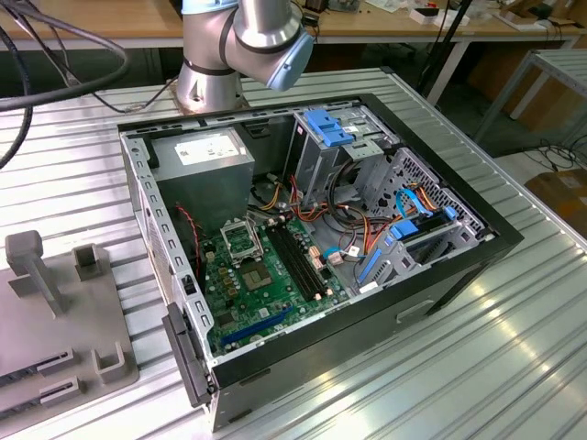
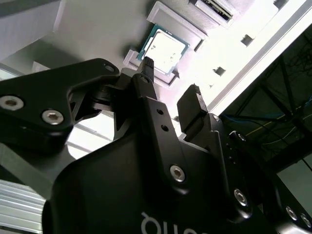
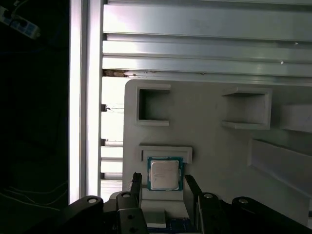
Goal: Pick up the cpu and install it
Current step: 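Pick up the cpu and move it towards the insertion slot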
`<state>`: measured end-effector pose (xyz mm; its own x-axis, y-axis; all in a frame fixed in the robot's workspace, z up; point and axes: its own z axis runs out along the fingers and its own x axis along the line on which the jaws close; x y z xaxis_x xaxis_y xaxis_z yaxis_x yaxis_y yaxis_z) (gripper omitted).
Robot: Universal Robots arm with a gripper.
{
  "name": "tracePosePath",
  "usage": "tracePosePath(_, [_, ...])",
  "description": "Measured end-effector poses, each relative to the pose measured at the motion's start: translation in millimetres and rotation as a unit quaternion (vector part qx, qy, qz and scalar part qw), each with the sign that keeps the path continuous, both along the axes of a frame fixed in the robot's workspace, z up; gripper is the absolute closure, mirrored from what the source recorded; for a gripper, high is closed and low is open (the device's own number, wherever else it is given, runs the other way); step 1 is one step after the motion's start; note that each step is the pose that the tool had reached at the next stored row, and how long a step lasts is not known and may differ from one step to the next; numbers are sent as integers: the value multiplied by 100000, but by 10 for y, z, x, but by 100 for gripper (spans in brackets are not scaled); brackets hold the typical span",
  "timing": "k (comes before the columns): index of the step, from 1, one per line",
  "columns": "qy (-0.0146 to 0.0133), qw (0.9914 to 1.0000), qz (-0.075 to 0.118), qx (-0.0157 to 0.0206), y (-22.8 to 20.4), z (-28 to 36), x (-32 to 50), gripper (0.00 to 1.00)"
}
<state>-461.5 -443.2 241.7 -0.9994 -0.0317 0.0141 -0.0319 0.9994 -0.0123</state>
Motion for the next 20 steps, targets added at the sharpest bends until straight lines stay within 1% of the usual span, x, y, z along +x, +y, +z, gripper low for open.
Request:
tracePosePath(1, [-82,100000,4,-1,-8,-21,1,53])
tracePosePath(4, [-288,100000,-6,1,-18,-56,0,53])
tracePosePath(5, [-313,100000,-6,3,-19,-62,0,53])
tracePosePath(17, [-313,100000,1,-2,-19,-65,0,53])
tracePosePath(18, [-314,100000,2,-3,-19,-65,0,51])
tracePosePath(19, [-313,100000,1,0,-19,-66,0,46])
tracePosePath(20, [-312,100000,2,-2,-19,-65,0,46])
